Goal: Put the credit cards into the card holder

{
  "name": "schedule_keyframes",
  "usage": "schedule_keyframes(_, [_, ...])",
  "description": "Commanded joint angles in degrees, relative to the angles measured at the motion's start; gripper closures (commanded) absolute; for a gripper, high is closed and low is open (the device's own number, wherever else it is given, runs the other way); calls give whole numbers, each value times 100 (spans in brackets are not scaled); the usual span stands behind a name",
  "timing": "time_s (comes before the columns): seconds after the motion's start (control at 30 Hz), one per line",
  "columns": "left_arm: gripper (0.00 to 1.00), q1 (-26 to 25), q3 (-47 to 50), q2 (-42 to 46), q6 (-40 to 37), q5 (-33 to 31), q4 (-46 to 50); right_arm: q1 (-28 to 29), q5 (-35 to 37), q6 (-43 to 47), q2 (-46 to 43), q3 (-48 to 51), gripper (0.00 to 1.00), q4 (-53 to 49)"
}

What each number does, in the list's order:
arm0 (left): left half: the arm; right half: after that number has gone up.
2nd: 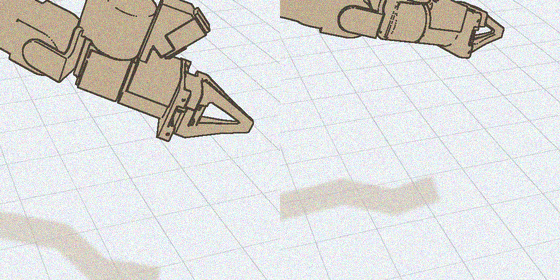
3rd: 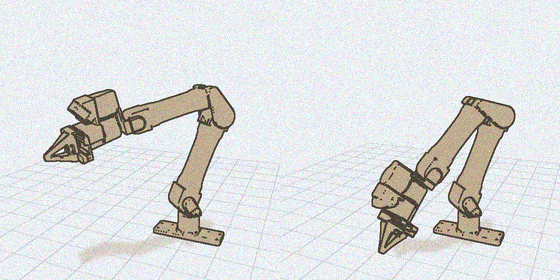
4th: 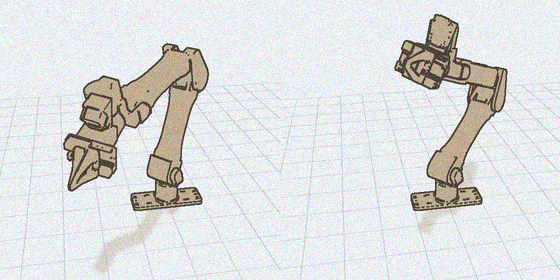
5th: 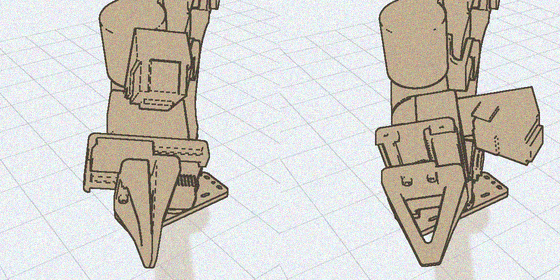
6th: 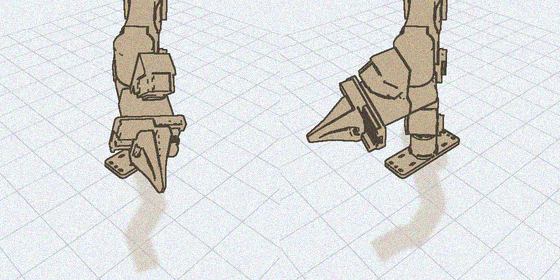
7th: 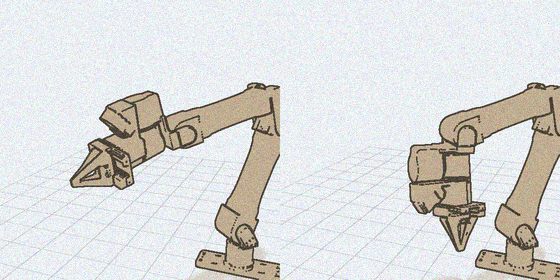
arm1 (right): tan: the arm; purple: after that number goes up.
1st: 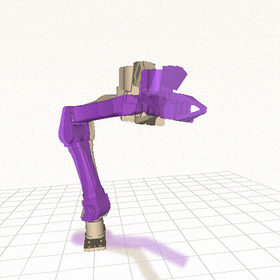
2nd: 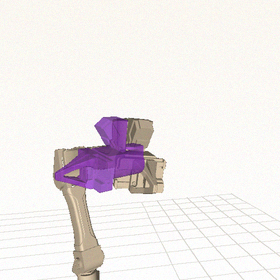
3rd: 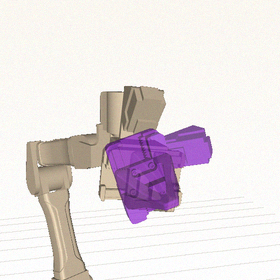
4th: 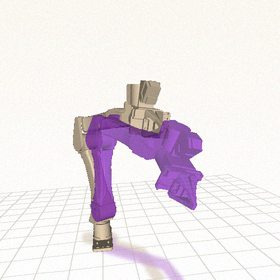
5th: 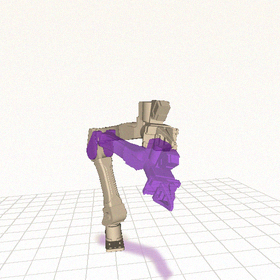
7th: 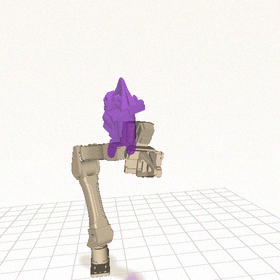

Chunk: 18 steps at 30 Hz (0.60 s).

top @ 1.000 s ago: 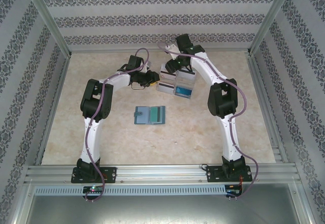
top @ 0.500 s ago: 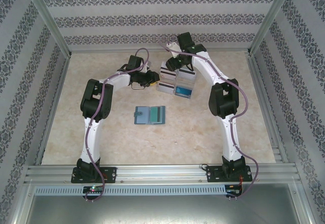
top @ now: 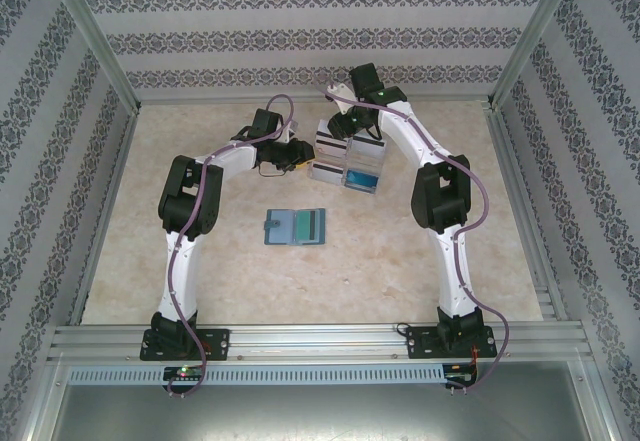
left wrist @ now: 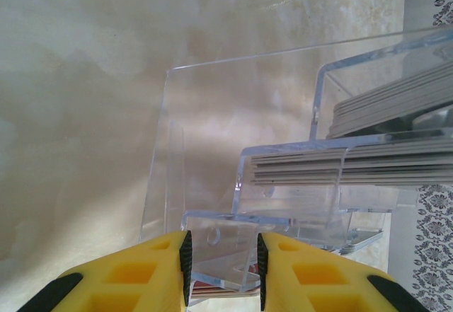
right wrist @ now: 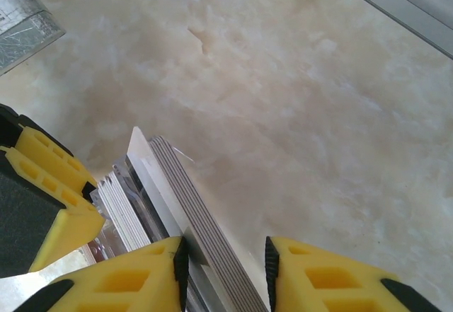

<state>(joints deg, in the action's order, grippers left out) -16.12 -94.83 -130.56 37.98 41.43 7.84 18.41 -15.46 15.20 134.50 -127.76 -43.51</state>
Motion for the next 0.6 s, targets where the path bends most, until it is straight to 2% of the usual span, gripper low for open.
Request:
schedule_keyframes(0.0, [69, -40, 155, 39, 26, -78, 304, -130, 193, 9, -284, -6, 66, 177])
schedule_keyframes(0.57, [69, -32, 199, 43, 60, -65, 245, -154, 34, 9, -354, 10, 80, 133])
